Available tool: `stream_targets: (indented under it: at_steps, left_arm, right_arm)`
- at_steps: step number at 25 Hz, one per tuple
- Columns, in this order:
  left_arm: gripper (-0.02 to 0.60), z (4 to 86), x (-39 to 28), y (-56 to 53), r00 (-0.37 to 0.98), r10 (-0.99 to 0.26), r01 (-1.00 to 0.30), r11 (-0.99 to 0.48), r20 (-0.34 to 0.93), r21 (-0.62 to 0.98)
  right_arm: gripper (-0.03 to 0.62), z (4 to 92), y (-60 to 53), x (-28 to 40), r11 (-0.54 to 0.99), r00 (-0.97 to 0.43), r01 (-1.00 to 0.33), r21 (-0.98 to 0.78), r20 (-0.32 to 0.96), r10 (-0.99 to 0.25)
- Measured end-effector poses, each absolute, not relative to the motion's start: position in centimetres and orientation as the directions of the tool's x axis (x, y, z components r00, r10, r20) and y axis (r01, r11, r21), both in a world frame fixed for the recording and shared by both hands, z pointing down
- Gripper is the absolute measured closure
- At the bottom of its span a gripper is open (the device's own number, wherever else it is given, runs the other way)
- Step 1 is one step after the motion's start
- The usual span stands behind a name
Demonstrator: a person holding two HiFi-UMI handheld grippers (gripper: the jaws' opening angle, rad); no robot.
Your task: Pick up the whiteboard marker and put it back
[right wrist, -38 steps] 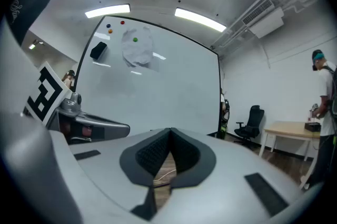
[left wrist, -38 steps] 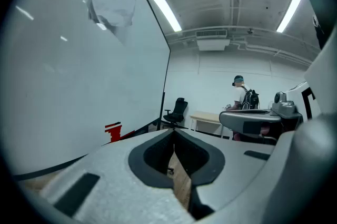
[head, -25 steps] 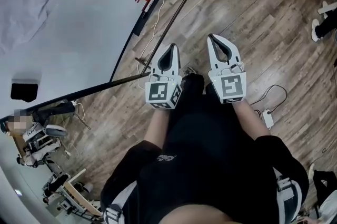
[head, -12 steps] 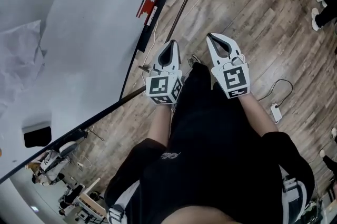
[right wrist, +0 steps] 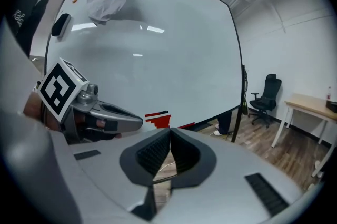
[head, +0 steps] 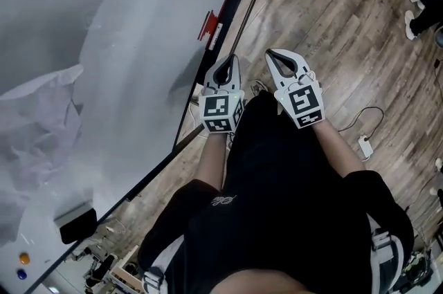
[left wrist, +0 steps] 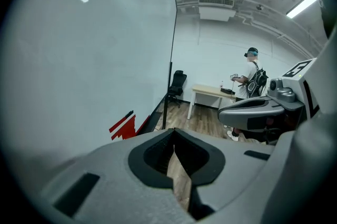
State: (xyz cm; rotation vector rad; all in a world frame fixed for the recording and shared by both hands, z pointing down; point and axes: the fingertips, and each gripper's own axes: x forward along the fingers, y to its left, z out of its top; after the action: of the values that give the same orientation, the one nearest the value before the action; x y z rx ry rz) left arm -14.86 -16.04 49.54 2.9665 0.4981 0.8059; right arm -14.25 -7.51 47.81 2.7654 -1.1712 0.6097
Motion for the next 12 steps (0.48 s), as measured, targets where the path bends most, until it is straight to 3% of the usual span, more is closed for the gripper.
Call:
stream_targets:
  at_steps: [5,12]
  left_arm:
    - [0.575,51.7,-13.0,-17.8,0.780,0.274,0.296,-0.954,0.562,0.054]
    - [0.575,55.4,-10.3,-20.2,0.717,0.072,0.227,-0.965,0.693,-0.135]
  right_arm:
    - [0.591,49.4,-8.2,-13.6,-0.707,0.610,-0.701,-0.090,0.437,-0.661]
    - [0.591,51.7,-7.5,-10.0,-0.658,0.535,-0.739,-0.146,0.467,-0.704]
